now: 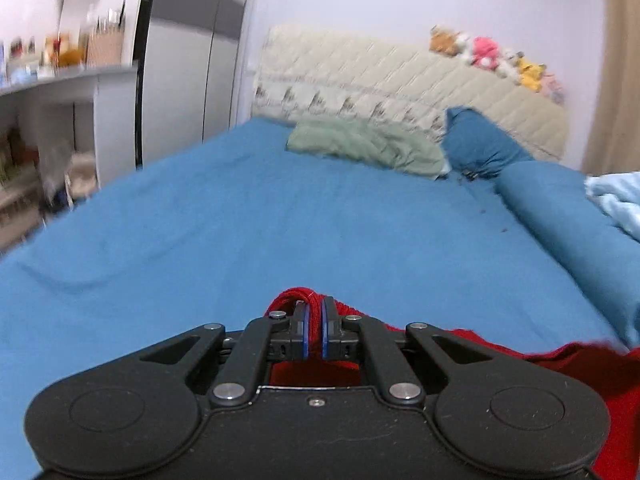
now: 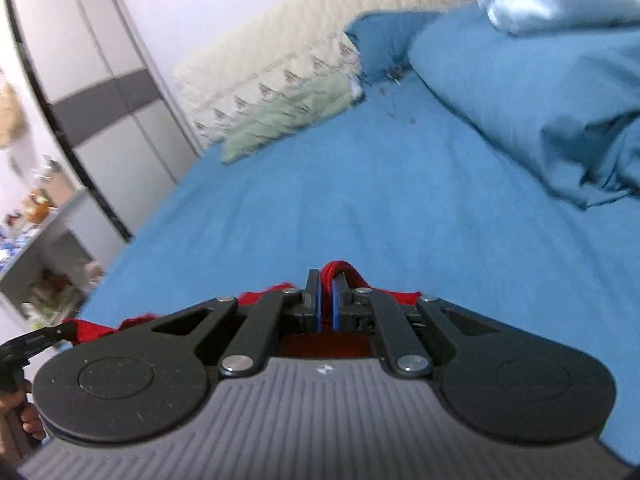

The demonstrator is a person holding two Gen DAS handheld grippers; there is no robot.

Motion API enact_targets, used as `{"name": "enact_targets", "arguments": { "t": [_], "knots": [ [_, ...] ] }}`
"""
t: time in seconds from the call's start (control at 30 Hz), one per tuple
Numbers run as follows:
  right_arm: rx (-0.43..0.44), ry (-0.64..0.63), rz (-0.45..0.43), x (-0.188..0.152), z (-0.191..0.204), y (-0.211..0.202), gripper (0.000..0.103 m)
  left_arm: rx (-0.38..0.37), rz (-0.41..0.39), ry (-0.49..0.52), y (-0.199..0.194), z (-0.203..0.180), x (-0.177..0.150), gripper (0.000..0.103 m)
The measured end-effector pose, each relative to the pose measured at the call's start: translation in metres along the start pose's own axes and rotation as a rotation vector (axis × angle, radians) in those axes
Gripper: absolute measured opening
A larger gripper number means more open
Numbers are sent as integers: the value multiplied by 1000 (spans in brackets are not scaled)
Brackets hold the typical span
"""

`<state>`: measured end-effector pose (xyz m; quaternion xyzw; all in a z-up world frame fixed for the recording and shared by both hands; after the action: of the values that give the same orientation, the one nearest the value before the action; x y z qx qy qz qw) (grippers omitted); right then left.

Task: Fold small clothes
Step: 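Grasp the sweater hem with both grippers and lift it toward the collar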

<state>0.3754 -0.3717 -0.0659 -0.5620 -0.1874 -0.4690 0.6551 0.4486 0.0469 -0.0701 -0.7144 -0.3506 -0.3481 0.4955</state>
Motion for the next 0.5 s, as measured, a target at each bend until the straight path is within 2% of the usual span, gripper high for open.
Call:
{"name": "enact_targets", "arguments": {
  "t": [0.1, 0.17, 0.3, 0.4, 0.47, 0.5],
  "knots": [
    [-23, 50, 70, -16, -13, 70, 20, 25, 54, -23, 55, 12, -20, 6],
    [-40, 66, 96, -25, -21, 104, 20, 39, 73, -36, 74, 22, -30, 6],
    [-32, 104, 90, -29, -31, 139, 20, 45, 71, -54, 94, 33, -30, 6],
    [-37, 63, 88, -28, -27, 157, 20, 53, 77, -44, 104, 33, -28, 7],
    [-50, 13, 83, -29, -23, 162, 22, 64, 82, -24, 111, 29, -29, 14],
    [-64, -10, 80, -29, -22, 164, 25, 77, 79, -11, 113, 27, -27, 23]
  ]
}}
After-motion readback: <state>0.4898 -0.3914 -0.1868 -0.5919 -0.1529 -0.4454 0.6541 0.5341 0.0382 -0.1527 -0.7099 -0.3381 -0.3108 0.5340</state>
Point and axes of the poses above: each gripper's, at about its wrist camera, not at the fingertips, and y roughly the way its jaws point, z to its left, x to its top, the point moved 4 cm from there along y, roughly the way its jaws point, and after that the axes turned 12 degrees about -x, right-handed, at the moved point
